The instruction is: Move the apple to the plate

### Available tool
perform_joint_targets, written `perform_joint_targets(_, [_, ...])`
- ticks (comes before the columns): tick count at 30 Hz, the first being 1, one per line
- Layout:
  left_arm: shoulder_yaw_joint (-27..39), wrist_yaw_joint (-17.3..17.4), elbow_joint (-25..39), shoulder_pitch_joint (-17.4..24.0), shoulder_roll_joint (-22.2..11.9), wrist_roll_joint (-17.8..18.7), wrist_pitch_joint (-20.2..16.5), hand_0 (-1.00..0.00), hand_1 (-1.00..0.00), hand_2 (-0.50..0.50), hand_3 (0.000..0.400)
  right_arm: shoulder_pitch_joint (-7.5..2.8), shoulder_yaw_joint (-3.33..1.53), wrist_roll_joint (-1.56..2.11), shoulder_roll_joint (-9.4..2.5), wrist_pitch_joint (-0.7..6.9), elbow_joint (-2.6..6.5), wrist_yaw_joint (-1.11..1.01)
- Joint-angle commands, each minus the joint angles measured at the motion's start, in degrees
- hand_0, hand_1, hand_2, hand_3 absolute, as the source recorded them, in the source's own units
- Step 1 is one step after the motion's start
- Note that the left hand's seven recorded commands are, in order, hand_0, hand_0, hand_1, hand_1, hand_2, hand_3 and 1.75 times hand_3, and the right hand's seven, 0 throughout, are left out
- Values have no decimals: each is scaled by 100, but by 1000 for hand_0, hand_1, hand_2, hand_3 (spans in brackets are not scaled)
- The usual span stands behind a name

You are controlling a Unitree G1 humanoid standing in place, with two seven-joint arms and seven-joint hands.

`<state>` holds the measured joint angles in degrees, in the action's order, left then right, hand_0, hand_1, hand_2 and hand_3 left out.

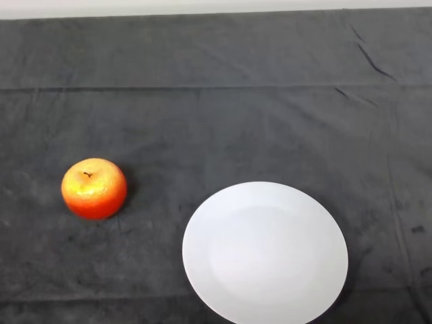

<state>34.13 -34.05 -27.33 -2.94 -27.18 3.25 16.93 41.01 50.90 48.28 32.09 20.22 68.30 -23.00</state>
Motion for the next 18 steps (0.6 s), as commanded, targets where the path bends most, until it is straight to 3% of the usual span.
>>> perform_joint_targets(1, [-165,-43,444,189,-75,-119,-216,0,0,0,0,-2,116,81,91,-41,56,-35])
perform_joint_targets(18, [-1037,288,2461,494,34,-512,-2075,0,0,0,0,-21,106,77,67,-41,1,-14])
